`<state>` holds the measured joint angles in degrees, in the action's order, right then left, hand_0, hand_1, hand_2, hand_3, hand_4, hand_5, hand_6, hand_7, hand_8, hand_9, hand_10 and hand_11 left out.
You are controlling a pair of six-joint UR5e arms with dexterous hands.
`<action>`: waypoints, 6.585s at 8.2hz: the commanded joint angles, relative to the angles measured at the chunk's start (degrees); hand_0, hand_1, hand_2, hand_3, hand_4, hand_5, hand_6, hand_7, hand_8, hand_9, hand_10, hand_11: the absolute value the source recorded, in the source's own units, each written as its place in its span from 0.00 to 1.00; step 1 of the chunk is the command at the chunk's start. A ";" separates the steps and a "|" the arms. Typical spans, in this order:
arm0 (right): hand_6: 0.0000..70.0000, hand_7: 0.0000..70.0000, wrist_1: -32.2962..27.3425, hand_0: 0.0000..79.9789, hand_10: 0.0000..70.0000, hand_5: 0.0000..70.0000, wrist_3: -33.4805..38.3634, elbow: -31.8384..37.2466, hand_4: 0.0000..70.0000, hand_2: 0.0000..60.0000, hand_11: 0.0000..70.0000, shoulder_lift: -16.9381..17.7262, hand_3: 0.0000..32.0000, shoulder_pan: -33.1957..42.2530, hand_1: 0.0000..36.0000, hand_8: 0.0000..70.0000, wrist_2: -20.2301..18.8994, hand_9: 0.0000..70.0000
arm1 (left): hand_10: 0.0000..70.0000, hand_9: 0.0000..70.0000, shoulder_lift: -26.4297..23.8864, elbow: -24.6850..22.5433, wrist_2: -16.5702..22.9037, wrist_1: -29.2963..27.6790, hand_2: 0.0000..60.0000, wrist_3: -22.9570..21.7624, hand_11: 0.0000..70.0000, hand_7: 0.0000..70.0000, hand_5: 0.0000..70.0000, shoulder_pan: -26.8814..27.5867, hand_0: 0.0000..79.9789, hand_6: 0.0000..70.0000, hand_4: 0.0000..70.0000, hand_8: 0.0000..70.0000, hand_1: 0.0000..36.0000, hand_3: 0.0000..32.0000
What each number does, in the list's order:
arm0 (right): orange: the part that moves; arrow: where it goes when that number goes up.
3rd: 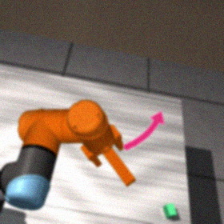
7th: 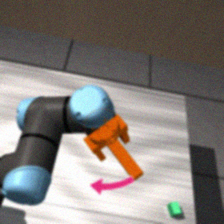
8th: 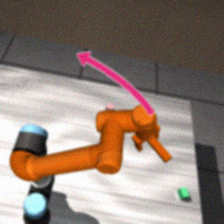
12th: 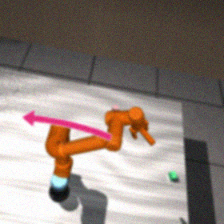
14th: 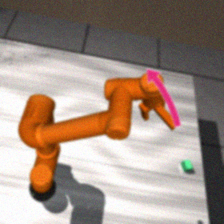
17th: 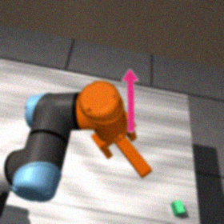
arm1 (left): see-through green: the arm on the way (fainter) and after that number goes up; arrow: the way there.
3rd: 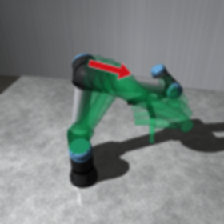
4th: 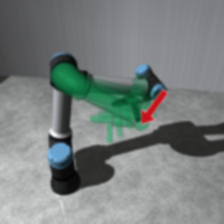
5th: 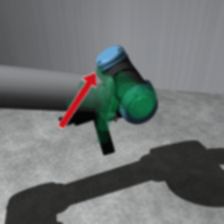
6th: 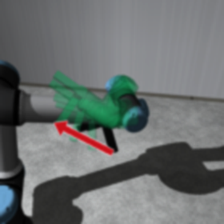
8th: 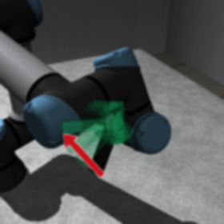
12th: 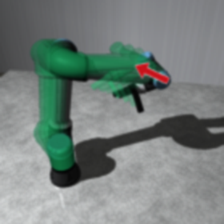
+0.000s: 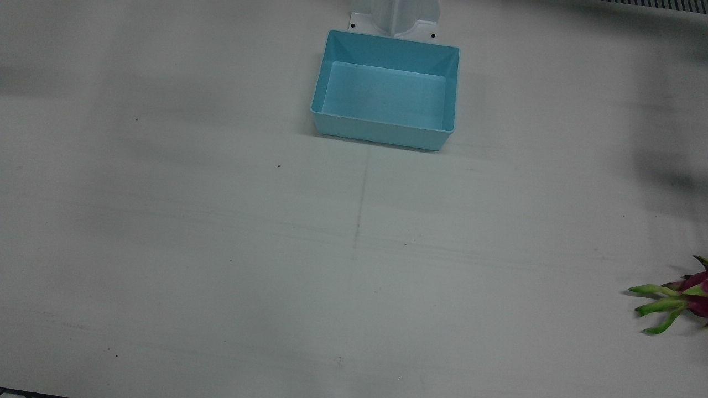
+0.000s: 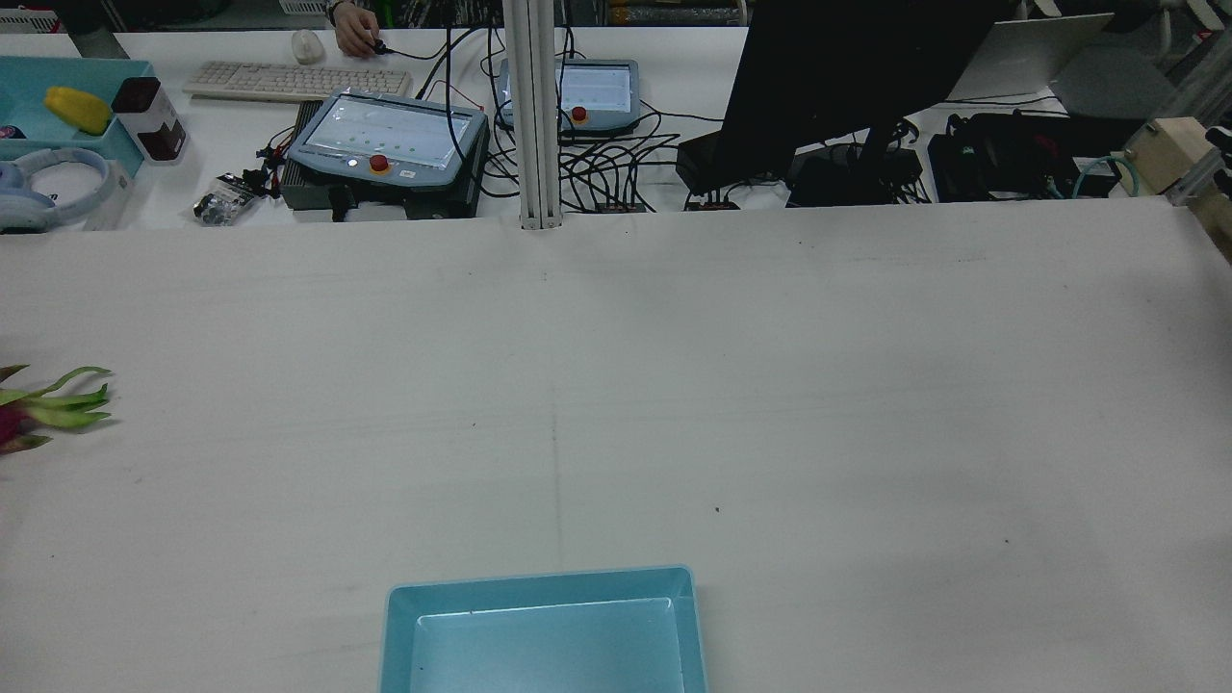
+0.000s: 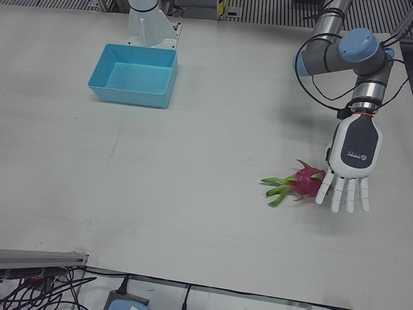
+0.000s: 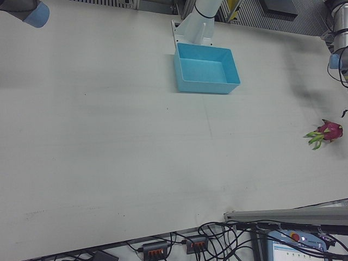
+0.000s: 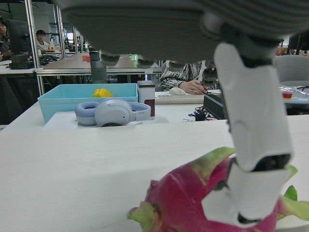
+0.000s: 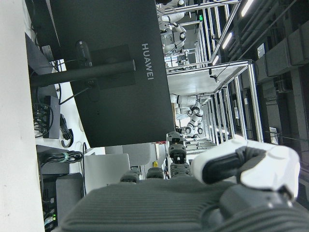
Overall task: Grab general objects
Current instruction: 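Lower the left hand beside the dragon fruit on the table, then close the left hand fingers around the dragon fruit, then lift the dragon fruit with the left hand off the table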
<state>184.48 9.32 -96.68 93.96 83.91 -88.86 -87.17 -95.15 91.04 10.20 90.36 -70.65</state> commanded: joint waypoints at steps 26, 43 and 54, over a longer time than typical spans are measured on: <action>0.00 0.00 0.09 0.00 0.00 0.00 0.00 0.00 0.00 0.00 0.00 0.00 0.00 0.03 0.00 0.00 0.00 0.00 | 0.00 0.00 -3.27 1.99 -13.35 8.78 1.00 3.16 0.00 0.00 0.62 11.59 0.67 0.00 0.00 0.00 1.00 0.00; 0.00 0.00 0.00 0.00 0.00 0.00 0.00 0.00 0.00 0.00 0.00 0.00 0.00 0.03 0.00 0.00 0.00 0.00 | 0.07 0.09 -2.65 2.77 -13.52 4.91 1.00 3.34 0.15 0.31 0.28 11.58 0.66 0.08 0.04 0.11 1.00 0.02; 0.00 0.00 0.00 0.00 0.00 0.00 0.00 0.00 0.00 0.00 0.00 0.00 0.00 0.03 0.00 0.00 0.00 0.00 | 0.02 0.03 -3.09 6.20 -13.52 1.58 1.00 5.16 0.08 0.28 0.86 11.85 0.70 0.10 0.21 0.07 1.00 0.00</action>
<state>184.52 9.32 -96.68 93.95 83.90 -88.86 -90.05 -89.40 77.52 12.77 93.73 -58.81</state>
